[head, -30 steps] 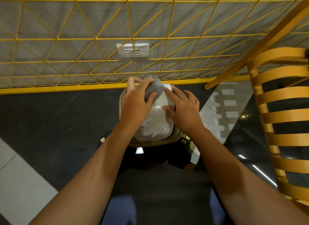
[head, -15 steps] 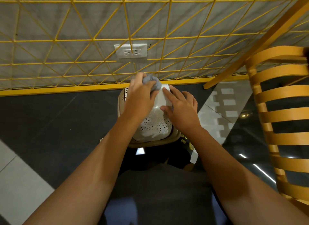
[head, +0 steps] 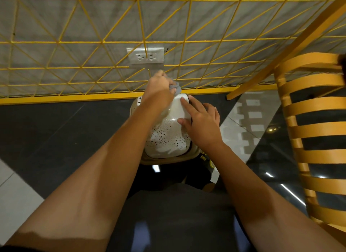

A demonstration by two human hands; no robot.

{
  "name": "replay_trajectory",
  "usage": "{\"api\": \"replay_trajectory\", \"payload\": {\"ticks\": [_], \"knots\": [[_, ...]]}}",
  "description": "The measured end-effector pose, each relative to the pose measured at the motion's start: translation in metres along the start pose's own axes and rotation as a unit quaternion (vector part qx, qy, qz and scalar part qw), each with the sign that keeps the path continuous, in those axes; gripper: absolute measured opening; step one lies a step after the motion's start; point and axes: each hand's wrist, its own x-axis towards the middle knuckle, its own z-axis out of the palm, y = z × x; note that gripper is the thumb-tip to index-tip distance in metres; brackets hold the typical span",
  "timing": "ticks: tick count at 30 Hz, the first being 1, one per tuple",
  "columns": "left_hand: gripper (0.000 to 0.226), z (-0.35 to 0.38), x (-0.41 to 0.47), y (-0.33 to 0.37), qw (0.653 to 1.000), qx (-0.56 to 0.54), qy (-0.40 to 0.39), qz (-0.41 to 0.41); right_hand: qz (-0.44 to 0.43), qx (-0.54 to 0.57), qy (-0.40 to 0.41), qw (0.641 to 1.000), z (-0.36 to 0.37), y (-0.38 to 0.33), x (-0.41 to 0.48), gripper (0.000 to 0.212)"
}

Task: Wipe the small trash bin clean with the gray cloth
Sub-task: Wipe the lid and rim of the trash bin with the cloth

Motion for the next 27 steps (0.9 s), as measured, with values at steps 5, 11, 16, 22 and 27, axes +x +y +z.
{"api": "replay_trajectory", "payload": {"ticks": [5,11,16,22,27], "knots": [[0.028,-0.003,0.001,0.008,0.999,-0.017,-0.035,0.01,0.0,-0.006,0.001,1.0,0.0,0.001,-0.001,0.059],[0.031,-0.004,0.001,0.008,0.999,-0.008,-0.031,0.011,-0.002,-0.007,0.001,1.0,0.0,0.001,0.0,0.059],[0.027,0.002,0.004,0.012,0.999,-0.03,-0.02,-0.019,0.006,-0.001,0.002,1.0,0.001,0.0,-0.001,0.059],[0.026,0.006,0.003,0.013,0.999,-0.026,-0.012,-0.028,0.009,-0.004,0.005,1.0,0.001,0.0,-0.001,0.06],[0.025,-0.012,-0.022,-0.01,0.997,-0.039,0.068,-0.018,0.013,-0.002,0.001,1.0,0.0,0.0,-0.002,0.06]]}}
